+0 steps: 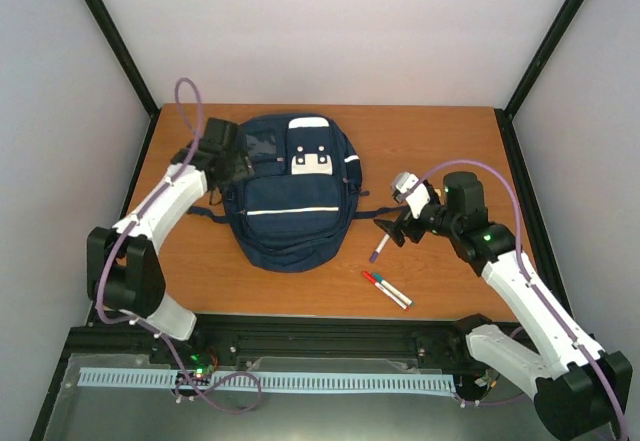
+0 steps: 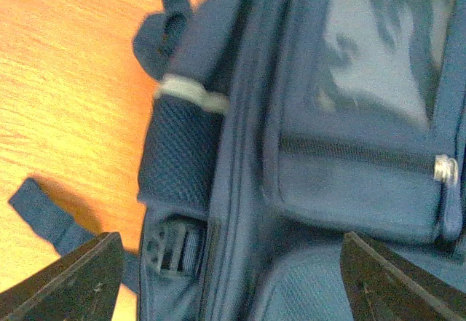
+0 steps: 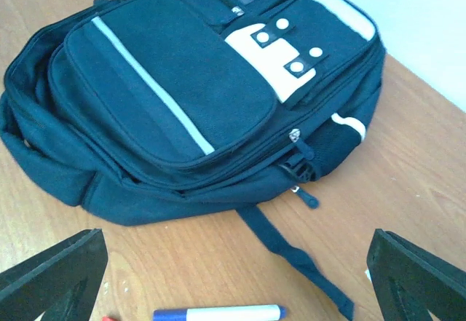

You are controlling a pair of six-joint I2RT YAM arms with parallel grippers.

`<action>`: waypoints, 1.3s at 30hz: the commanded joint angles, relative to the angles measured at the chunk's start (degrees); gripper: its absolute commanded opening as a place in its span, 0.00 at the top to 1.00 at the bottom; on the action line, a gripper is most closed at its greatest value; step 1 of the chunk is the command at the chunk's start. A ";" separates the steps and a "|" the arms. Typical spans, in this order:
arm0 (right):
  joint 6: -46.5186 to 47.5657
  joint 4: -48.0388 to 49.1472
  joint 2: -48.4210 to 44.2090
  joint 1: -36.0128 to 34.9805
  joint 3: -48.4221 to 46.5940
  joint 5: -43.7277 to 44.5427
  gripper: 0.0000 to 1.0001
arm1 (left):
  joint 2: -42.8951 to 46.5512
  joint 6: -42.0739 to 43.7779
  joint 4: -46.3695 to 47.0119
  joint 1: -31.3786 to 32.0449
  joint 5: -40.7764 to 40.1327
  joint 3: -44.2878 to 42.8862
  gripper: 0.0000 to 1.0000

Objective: Pack the student bag
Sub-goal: Adjust the student bag at the center of the board.

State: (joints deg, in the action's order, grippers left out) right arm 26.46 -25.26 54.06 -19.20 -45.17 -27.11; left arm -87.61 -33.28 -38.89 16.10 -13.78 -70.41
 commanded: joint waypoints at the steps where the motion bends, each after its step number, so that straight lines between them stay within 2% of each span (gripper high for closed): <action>1: -1.56 5.15 -3.35 0.33 2.18 3.73 0.00 | -5.24 -1.01 3.72 -5.99 8.77 -8.53 0.28; 3: -1.87 4.59 -3.08 0.31 2.43 3.17 0.00 | -10.04 0.45 3.16 -7.85 11.42 -12.82 0.41; 4: -0.12 3.26 -2.45 0.32 2.03 1.25 0.01 | -12.39 1.10 2.83 -8.49 12.83 -14.97 0.44; 8: 2.47 1.95 -0.79 0.33 2.12 -1.61 0.09 | -18.84 4.10 4.77 -10.71 19.05 -20.26 0.46; 15: 3.37 2.19 -0.89 0.33 2.87 -2.32 0.14 | -26.20 3.45 1.31 -11.62 18.12 -27.82 0.48; 19: 3.75 2.14 -0.48 0.34 3.00 -1.99 0.14 | -30.20 3.64 -0.89 -11.69 17.50 -32.05 0.56; 22: 4.03 2.03 -0.28 0.46 3.01 -1.66 0.14 | -32.23 3.06 -1.92 -11.78 19.05 -34.04 0.70; 24: 4.03 1.97 -0.25 0.39 3.03 -1.57 0.14 | -32.73 2.75 -1.90 -11.73 19.71 -34.28 0.80; 29: 4.11 1.62 0.20 0.39 2.98 -2.17 0.14 | -32.51 2.91 -2.44 -11.83 17.92 -33.65 0.99; 33: 3.98 1.25 0.05 0.42 2.79 -3.37 0.14 | -30.17 1.42 -2.04 -12.86 15.42 -30.30 0.99; 39: 3.97 1.05 -0.76 0.44 2.61 -3.49 0.14 | -20.49 -2.78 -0.60 -16.19 13.15 -18.12 0.99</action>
State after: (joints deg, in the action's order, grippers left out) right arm 29.65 -24.51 54.02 -19.20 -42.68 -29.32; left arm -115.33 -33.04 -35.90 3.38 3.79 -94.54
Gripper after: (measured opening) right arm 0.864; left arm 0.017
